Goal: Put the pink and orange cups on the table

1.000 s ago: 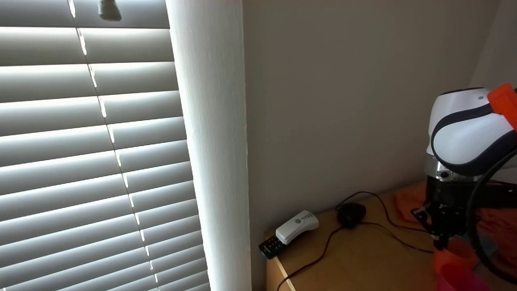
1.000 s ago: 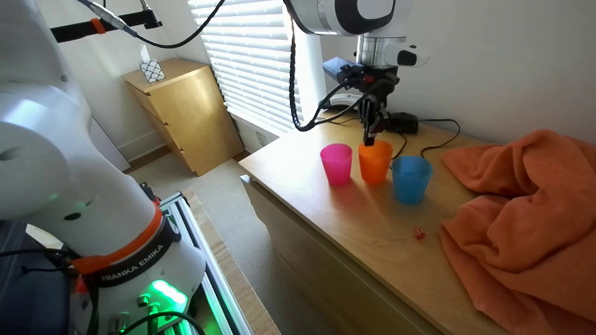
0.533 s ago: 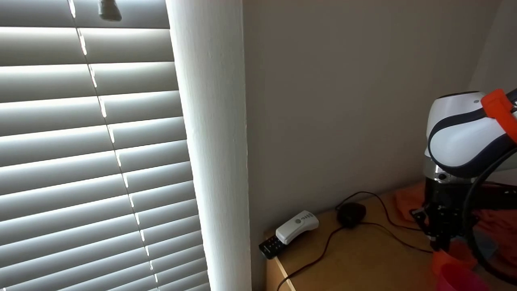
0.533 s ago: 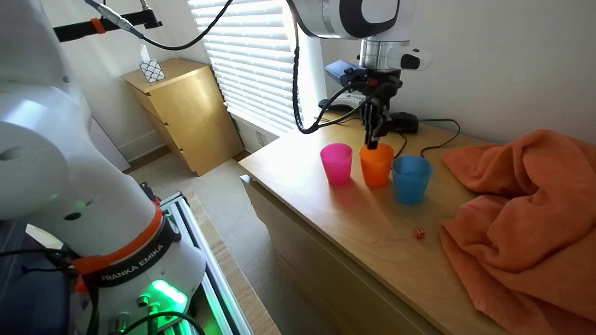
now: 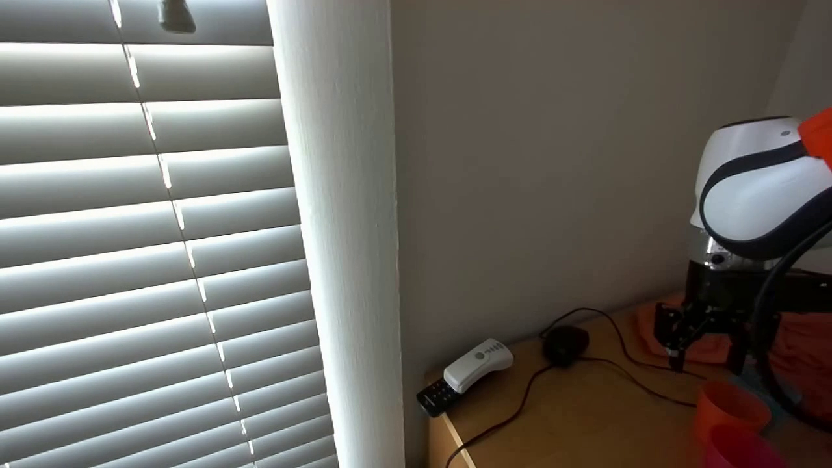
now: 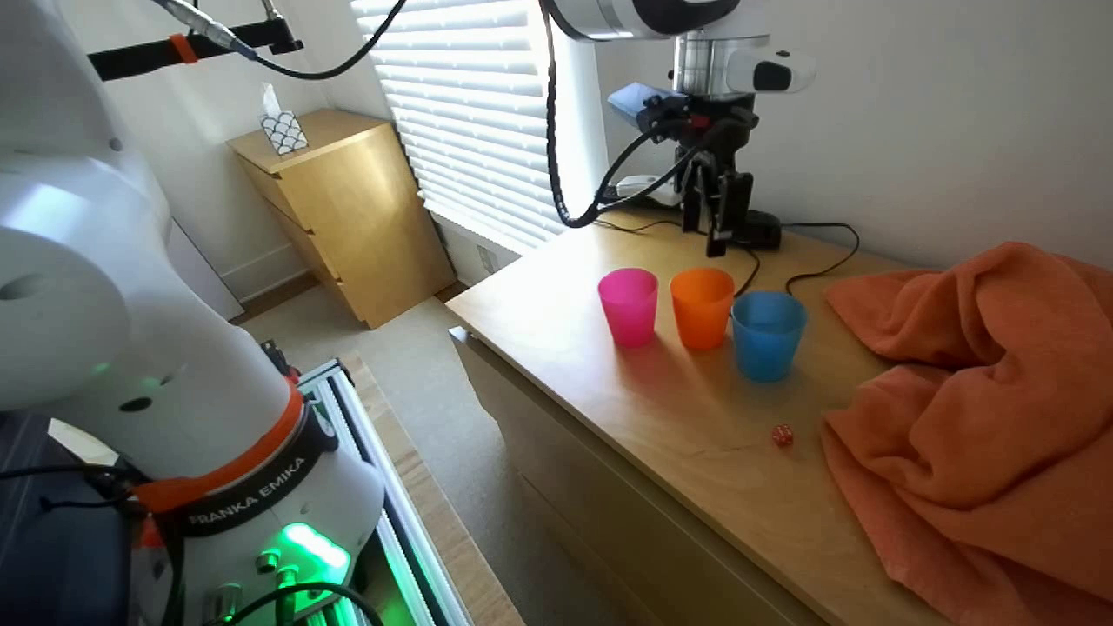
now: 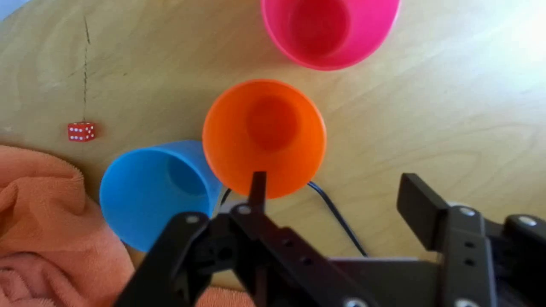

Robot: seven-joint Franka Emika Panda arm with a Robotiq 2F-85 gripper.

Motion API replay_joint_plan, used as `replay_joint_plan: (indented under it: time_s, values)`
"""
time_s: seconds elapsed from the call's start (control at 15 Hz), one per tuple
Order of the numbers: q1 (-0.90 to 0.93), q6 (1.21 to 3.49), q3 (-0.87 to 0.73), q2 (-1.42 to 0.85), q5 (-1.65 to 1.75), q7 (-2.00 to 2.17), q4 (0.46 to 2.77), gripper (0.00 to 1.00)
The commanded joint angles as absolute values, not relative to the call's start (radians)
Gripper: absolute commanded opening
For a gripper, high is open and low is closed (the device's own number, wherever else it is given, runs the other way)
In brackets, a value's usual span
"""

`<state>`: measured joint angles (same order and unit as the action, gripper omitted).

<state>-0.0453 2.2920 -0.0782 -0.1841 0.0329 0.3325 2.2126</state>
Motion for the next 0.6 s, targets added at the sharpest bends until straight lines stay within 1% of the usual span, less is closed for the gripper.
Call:
replay_joint_plan:
  time_s: [0.0,0.53]
  values:
    - [-0.044,2.298,-0.086,-0.019,0.043,0.325,2.3,1.0]
    - [-0.085,2.318,-0.076,0.237,0.071,0.313,2.392,1.0]
